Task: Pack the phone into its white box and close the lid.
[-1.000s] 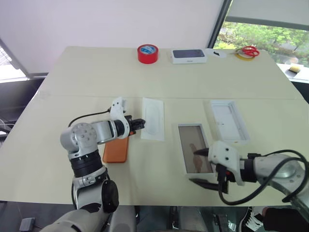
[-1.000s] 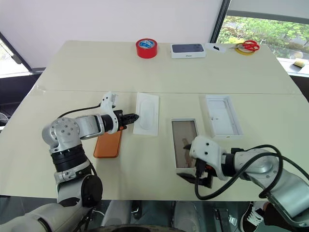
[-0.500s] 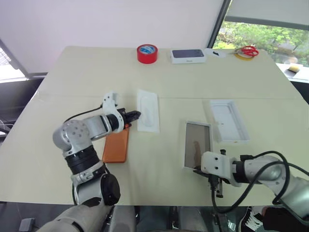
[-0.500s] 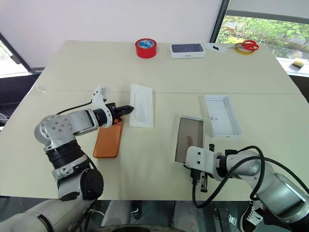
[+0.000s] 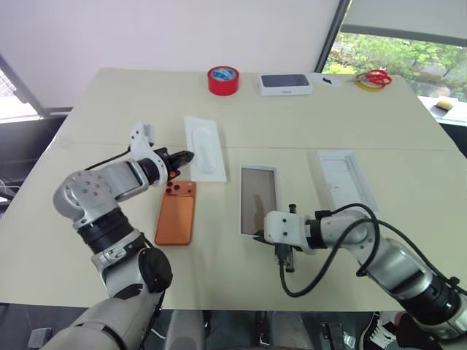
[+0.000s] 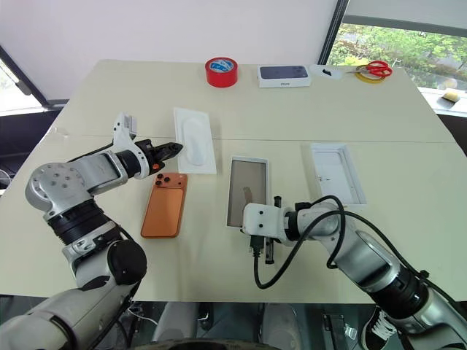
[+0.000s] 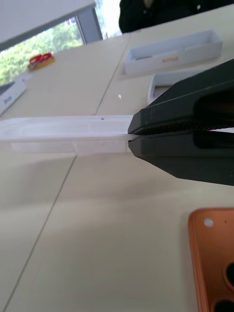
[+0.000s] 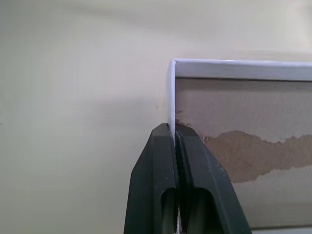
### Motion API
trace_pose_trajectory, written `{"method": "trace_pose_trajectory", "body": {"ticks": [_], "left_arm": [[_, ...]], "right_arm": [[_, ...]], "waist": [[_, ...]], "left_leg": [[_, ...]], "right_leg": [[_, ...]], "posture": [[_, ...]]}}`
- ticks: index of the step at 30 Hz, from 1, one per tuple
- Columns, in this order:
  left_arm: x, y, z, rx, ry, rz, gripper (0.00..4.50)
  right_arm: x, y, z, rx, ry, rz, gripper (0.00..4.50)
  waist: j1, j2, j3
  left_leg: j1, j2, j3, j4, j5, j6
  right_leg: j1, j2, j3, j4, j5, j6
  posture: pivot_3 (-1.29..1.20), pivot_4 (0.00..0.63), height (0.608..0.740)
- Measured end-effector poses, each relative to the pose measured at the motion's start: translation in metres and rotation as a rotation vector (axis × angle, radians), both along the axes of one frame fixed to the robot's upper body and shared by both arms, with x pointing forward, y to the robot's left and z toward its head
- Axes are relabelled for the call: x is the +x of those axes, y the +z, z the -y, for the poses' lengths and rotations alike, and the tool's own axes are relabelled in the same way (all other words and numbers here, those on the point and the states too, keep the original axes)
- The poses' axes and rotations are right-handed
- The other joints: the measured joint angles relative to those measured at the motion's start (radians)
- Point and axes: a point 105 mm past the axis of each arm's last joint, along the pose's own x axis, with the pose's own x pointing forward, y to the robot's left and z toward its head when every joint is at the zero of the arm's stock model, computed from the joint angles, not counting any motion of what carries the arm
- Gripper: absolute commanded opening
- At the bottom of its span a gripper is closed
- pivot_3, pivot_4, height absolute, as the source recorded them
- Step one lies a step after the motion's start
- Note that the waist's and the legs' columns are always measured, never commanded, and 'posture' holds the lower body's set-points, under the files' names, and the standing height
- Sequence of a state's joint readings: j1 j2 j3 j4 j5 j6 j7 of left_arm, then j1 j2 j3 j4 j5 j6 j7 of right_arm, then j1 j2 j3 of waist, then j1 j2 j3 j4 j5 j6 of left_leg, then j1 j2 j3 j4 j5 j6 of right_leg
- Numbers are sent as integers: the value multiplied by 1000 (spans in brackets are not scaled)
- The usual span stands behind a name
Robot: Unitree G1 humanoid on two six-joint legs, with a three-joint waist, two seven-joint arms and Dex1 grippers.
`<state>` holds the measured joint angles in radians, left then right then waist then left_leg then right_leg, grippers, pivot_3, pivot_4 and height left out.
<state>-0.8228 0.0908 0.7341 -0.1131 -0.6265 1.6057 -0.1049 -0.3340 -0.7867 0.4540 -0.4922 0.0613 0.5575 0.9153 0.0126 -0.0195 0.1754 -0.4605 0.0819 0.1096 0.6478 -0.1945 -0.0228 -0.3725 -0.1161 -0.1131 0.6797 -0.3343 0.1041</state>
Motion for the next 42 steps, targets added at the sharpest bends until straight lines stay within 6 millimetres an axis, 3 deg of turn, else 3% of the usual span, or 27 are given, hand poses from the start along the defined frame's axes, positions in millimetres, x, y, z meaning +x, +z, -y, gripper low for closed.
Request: {"method": "trace_pose_trajectory", "body": {"ticks": [4,9,14,20,24,28,30,33,36,42], "left_arm": [[-7,0,13,-40,-61,30,0],[-24,-12,40,-80,-164,24,0],[-47,-39,69,-92,-270,-51,0],[-61,-48,86,-52,-330,-84,0],[-67,-49,89,-55,-348,-92,1434],[-66,-48,86,-31,-340,-90,3385],[-64,-43,82,-25,-339,-72,3385],[-62,-34,75,-20,-335,-34,3456],[-54,-28,56,20,-290,0,3456],[-44,-14,19,234,-243,172,3456]], "right_arm": [[7,12,8,66,-73,18,2871],[10,41,39,218,-231,43,2871],[9,43,82,225,-401,44,2871],[8,42,85,228,-416,59,2871],[11,44,80,233,-406,80,2947],[17,47,78,236,-407,105,2947],[24,53,78,247,-421,131,2947],[33,59,78,267,-445,158,1624],[41,59,65,275,-435,167,64],[56,52,25,274,-392,173,64]], "waist": [[1,0,0],[1,0,0],[-1,0,0],[-1,0,0],[1,0,0],[1,0,0],[1,0,0],[0,0,0],[-5,0,0],[-3,1,-1]], "left_leg": [[0,0,0,0,0,0],[1,0,0,0,0,0],[1,0,0,0,-2,3],[1,0,0,0,-2,3],[1,0,-1,0,-2,3],[1,0,-1,0,-2,3],[1,0,-1,0,-1,2],[1,0,-1,0,-1,1],[1,0,0,-1,0,0],[1,0,2,-1,0,0]], "right_leg": [[0,0,0,0,0,0],[1,0,0,0,0,0],[1,0,0,0,0,0],[1,0,1,0,0,0],[1,0,1,0,0,0],[1,0,1,0,0,0],[1,0,0,0,0,0],[1,0,0,0,0,0],[0,0,1,1,0,0],[-1,0,1,0,0,0]], "posture": [[0,150,730],[0,150,730],[0,150,730],[0,150,730],[0,150,730],[0,150,730],[0,150,730],[0,150,730],[0,150,730],[0,150,730]]}}
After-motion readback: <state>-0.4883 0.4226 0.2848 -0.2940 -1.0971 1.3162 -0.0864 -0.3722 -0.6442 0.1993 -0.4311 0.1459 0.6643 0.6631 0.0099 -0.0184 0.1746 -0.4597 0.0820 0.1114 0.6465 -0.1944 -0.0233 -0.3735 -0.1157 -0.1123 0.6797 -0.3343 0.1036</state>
